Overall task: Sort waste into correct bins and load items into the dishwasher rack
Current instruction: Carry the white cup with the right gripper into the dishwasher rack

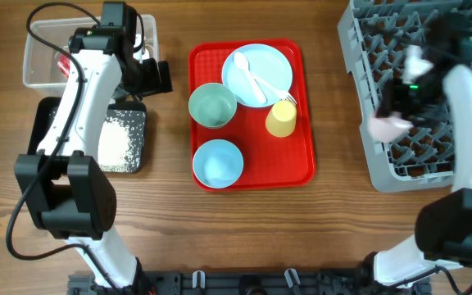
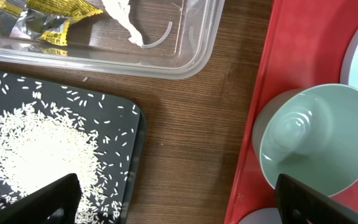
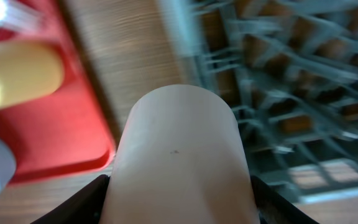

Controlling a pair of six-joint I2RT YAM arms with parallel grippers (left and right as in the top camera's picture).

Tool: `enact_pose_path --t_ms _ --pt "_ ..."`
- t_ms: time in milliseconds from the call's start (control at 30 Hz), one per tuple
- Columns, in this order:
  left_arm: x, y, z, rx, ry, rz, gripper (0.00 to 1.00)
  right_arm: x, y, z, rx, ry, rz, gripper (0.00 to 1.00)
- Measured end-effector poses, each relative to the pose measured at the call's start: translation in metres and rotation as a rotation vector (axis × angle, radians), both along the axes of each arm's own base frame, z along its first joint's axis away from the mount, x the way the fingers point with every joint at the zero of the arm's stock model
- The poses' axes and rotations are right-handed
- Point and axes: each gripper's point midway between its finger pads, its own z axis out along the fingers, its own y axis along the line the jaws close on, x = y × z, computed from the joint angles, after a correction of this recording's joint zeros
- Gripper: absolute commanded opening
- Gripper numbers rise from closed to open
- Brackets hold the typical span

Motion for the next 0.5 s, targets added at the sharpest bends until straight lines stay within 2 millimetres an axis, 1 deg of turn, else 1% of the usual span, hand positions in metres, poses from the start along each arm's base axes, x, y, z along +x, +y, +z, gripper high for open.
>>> enact_pose_path --t_ms 100,233,300,400,433,500 --pt "0.000 0.000 0.000 0.000 0.000 0.000 1.00 -0.005 -0.052 0.001 -0.002 -0.034 -0.143 0.39" --pt "0.000 0.000 0.000 0.000 0.000 0.000 1.00 -0.016 -0.108 0.002 0.006 -0.094 -0.314 0.39" --pt "0.000 0.000 0.000 0.000 0.000 0.000 1.00 -0.022 -0.130 0.003 0.003 -0.120 -0.379 0.39" --pt "0.000 0.000 0.000 0.000 0.000 0.000 1.00 -0.023 -0.161 0.007 -0.025 -0.184 -0.449 0.41" --pt "0.000 0.000 0.000 0.000 0.000 0.000 1.00 -0.023 -0.170 0.008 -0.035 -0.202 -0.468 0.41" --pt "0.000 0.000 0.000 0.000 0.000 0.000 1.00 -0.023 -0.180 0.009 -0.049 -0.225 -0.488 0.41"
